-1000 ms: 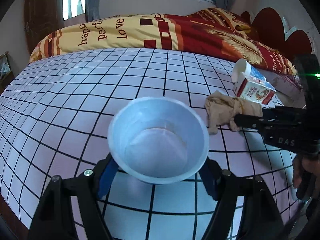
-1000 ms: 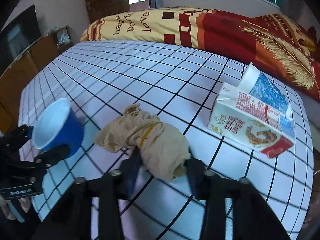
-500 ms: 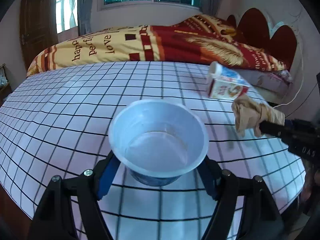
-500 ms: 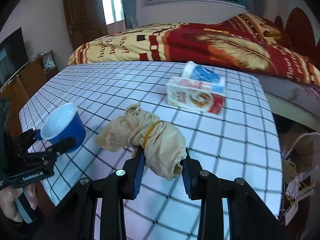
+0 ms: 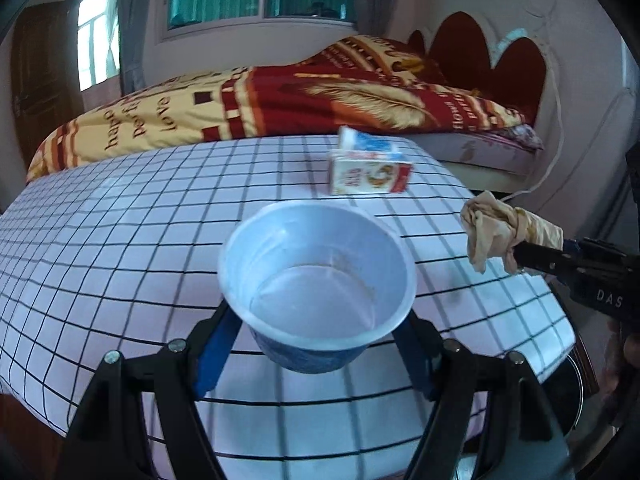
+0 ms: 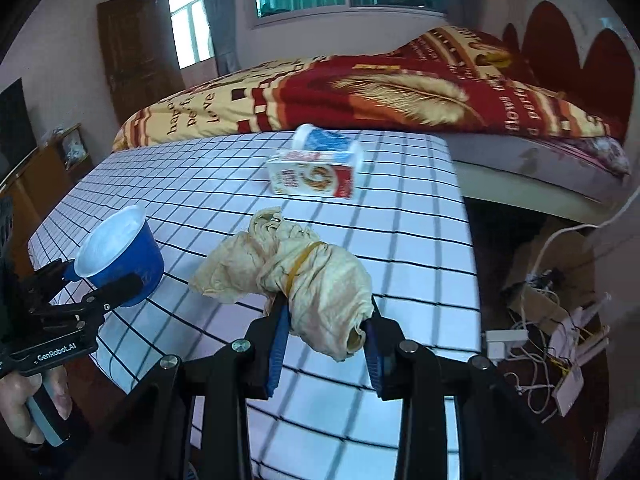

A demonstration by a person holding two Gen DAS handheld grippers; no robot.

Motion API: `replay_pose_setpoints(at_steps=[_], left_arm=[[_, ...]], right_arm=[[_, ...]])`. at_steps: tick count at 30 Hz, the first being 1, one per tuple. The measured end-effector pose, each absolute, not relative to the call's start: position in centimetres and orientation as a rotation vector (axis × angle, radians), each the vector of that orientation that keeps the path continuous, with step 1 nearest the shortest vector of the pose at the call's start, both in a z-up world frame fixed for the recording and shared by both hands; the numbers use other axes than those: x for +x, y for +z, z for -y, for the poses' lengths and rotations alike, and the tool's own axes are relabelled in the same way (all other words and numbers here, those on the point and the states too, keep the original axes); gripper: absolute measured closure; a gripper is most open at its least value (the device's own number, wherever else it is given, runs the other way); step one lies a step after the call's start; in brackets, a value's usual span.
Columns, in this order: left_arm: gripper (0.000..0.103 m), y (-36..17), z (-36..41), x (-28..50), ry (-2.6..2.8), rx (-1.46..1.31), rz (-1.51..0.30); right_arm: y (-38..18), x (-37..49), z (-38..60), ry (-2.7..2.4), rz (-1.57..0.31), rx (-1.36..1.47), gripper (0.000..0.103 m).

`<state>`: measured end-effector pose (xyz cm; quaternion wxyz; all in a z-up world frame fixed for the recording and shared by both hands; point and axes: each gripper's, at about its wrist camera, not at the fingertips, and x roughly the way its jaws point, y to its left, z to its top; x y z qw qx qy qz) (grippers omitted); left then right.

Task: Collect trash
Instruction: 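Carry the paper cup and beige cloth over the black bin with both tools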

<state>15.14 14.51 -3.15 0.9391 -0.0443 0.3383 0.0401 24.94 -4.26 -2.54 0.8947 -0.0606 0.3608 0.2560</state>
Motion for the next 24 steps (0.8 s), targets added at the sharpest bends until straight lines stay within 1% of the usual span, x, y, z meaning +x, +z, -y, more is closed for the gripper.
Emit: replay_pose_setpoints(at_steps=[14,24], left_arm=[[0.028,-2.2,-6.4,14.8,-0.055,-0.032,-0.677],[0.028,-2.1,0.3,14.4,-0.168,0.012,-0.676]], right_arm=[[-1.5,21.4,14.8,0.377,-0.713,-0.044,0.067],[-2.1,18.8,22.1,0.258,-0.718,0.008,0.067]])
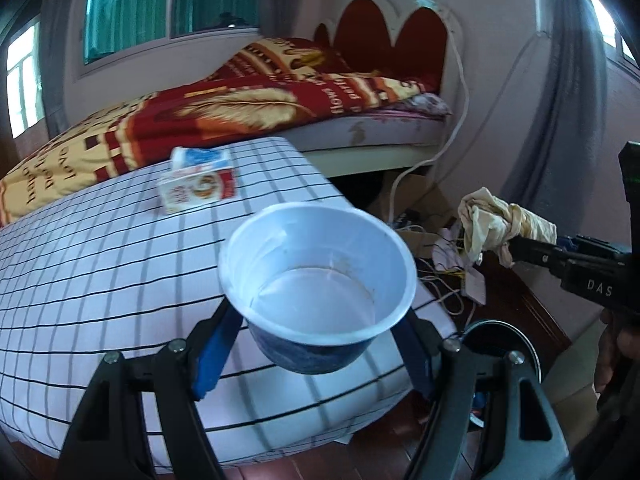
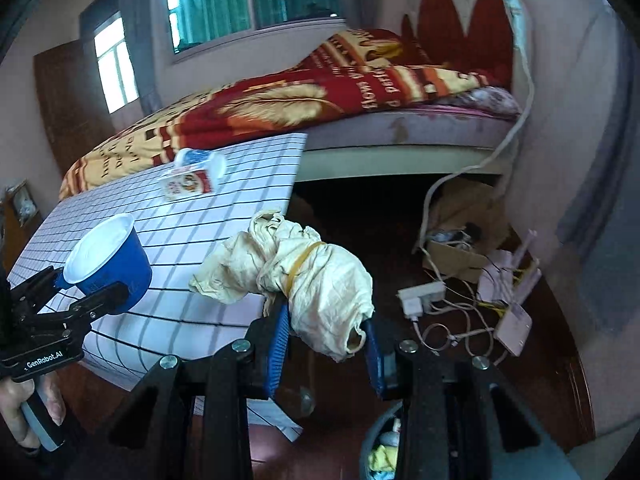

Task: Collect trash
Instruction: 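Carry the paper cup and beige cloth over the black bin with both tools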

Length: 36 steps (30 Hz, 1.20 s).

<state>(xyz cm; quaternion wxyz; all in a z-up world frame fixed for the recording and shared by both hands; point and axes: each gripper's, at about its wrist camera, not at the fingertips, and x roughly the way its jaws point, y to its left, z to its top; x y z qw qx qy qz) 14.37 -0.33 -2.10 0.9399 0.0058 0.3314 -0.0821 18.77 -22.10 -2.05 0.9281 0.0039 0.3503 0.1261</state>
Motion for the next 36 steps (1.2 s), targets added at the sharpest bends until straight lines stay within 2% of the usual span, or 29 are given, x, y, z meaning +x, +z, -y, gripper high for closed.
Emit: replay_pose_setpoints(at_steps=[15,36], left_arm=[[0.028,-3.6,8.0,14.3,-0.315,0.063,-0.715],[0.028,-8.7,18.0,13.3,-0.516,0.142,-0.837]], right_arm=[[-4.4,15.8,30.5,0.115,-0.757,0.059,0.067],[-11.4,11.9,38.9,-0.067,-0.885,0.089,0.067]])
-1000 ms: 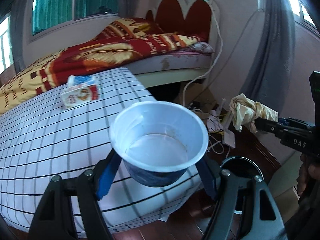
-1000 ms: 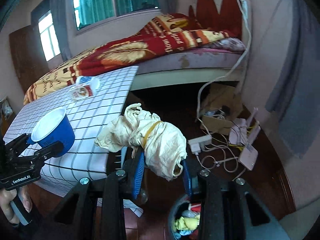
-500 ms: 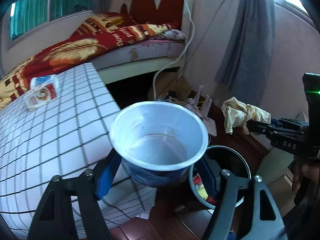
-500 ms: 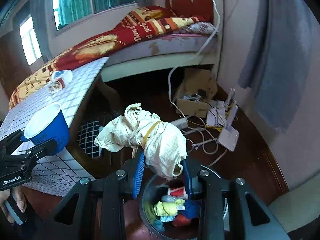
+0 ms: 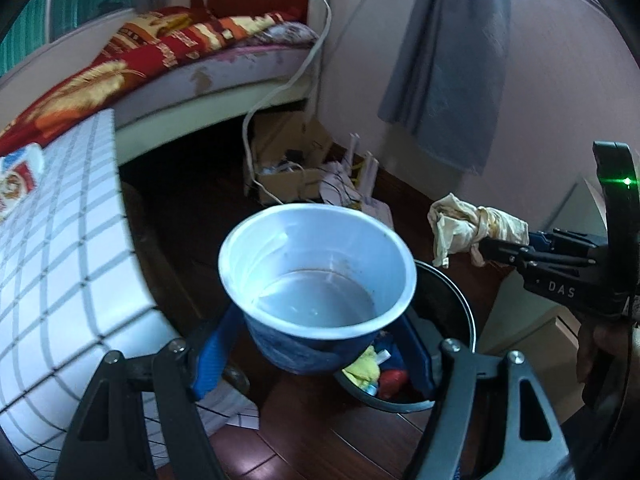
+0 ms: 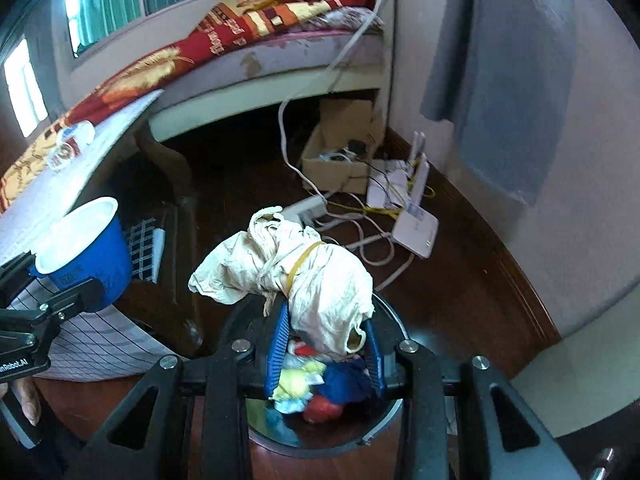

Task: Collect trash
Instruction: 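Carry the paper cup and beige cloth over the black bin with both tools, then open both tools to drop the cup and cloth into the bin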

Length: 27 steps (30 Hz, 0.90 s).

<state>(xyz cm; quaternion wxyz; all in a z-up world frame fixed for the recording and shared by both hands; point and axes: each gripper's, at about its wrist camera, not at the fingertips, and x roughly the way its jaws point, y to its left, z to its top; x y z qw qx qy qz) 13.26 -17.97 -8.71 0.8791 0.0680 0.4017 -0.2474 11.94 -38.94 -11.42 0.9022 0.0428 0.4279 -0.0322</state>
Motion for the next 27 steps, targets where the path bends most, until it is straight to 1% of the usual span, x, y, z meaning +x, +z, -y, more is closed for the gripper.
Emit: replay_pose_setpoints(at_steps=[12,27], left_arm=[[0.028,-12.3,22.2,12.9,-0.6,0.199,-0.933],[0.028,-17.5,24.1,13.8,-0.657,0.159,-1.11]], right_arm=[[-15.5,10.1,41.9,-0.121,-0.958,0.06,0.067],[-22.1,10.0,40.6,-0.022,-1.085,-0.037,0.067]])
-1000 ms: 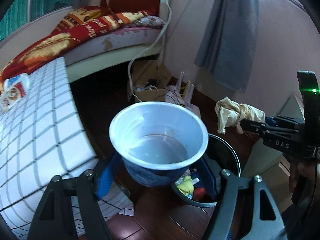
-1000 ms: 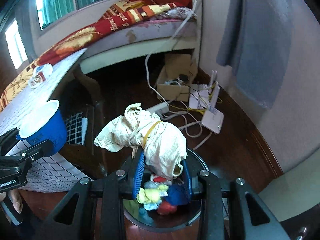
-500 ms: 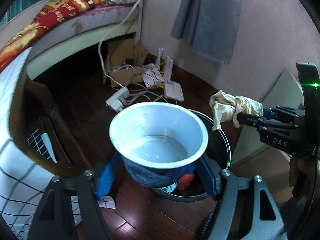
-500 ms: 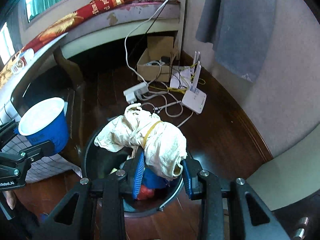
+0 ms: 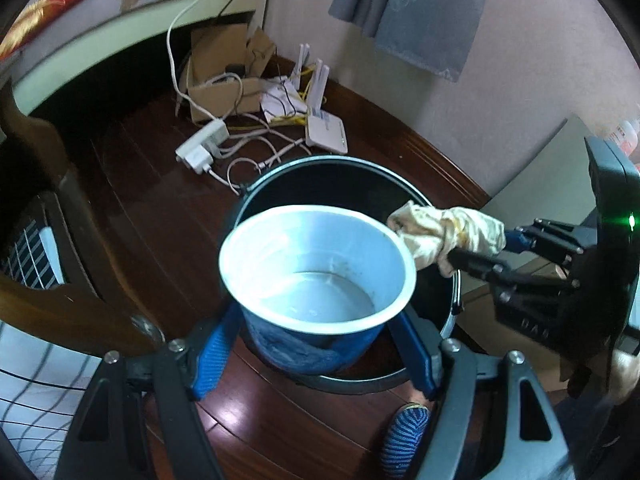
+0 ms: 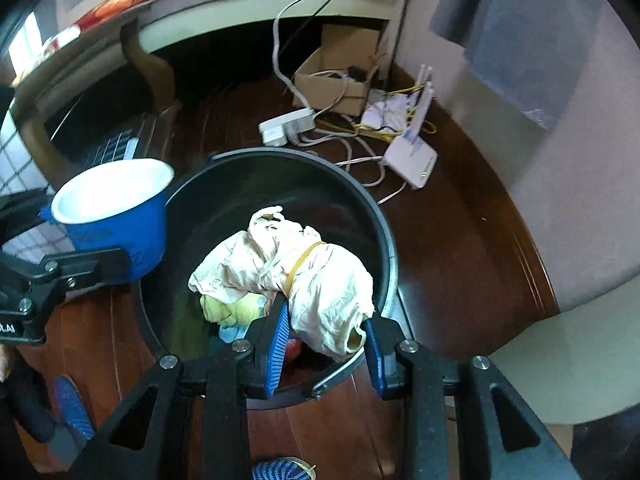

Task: Collect trash
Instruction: 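Open both tools to drop the cup and cloth into the bin, then move both tools back toward the table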

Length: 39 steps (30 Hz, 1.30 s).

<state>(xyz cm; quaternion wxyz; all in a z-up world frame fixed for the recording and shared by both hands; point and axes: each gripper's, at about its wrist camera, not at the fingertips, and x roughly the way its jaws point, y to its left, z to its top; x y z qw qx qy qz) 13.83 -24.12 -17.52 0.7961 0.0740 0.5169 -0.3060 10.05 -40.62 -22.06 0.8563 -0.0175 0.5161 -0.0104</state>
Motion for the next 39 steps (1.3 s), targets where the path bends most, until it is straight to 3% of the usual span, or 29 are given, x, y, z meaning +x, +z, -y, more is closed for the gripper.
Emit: replay_pose_setpoints(at_steps=[2,4,6,7,11,15,39], left_arm=[[0.028,-18.2,24.4,13.9,-0.668,0.158,-1.132],[0.027,-19.0,24.6,14.1,-0.693,0.142,-1.169],[0.018,-19.7,24.5,14.3,-0.652,0.158,-1.191],[0.014,-19.8,24.2,14.3,-0.639,0.152,-1.187],[0.013,-20.1,23.1,14.6,-0.558,0.186,-1.174],[0.009,-19.9,22.4,14.4,-0.529,0.213,-1.155],[0.007,-14.2,21.1,12.6,-0.494,0.227,-0.997]], right_arm=[[-22.5,10.2,40.1,0.0,-1.091,-0.049,0.066],[-23.2,10.7,39.7,0.032,-1.108,-0.062,0.058],[-23.9,11.0,39.5,-0.011,-1.125,-0.116,0.014],[-24.0,10.9,39.5,-0.019,-1.122,-0.128,0.011],[-24.3,11.3,39.9,-0.043,-1.148,-0.126,0.011],[-24.4,11.4,39.9,-0.07,-1.162,-0.135,0.0],[-17.6,9.5,38.8,-0.09,-1.005,-0.094,0.0]])
